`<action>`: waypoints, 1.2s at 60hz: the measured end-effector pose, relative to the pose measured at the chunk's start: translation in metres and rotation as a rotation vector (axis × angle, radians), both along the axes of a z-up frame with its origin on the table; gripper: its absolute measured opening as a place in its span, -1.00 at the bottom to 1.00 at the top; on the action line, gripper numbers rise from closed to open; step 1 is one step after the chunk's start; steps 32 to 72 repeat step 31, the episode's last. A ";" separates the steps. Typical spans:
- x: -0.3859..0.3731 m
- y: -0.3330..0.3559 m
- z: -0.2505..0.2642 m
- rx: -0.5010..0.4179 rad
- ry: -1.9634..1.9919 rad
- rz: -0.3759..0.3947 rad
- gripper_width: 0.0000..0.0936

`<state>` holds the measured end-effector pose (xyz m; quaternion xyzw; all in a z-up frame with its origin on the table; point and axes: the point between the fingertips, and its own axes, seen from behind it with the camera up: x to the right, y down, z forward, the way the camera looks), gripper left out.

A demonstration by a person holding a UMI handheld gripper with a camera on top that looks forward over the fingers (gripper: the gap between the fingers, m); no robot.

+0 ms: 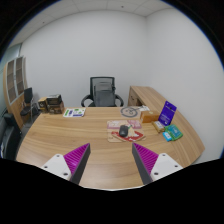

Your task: Arrange mouse

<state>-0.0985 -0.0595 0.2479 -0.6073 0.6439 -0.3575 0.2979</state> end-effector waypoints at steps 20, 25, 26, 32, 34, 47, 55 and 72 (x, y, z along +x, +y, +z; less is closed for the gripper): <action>-0.060 0.017 0.008 -0.016 -0.014 0.030 0.86; -0.065 0.017 0.012 -0.025 -0.018 0.028 0.86; -0.066 0.017 0.012 -0.026 -0.019 0.029 0.85; -0.072 0.019 0.014 -0.025 -0.023 0.039 0.85; -0.072 0.019 0.014 -0.025 -0.023 0.039 0.85; -0.072 0.019 0.014 -0.025 -0.023 0.039 0.85; -0.072 0.019 0.014 -0.025 -0.023 0.039 0.85; -0.072 0.019 0.014 -0.025 -0.023 0.039 0.85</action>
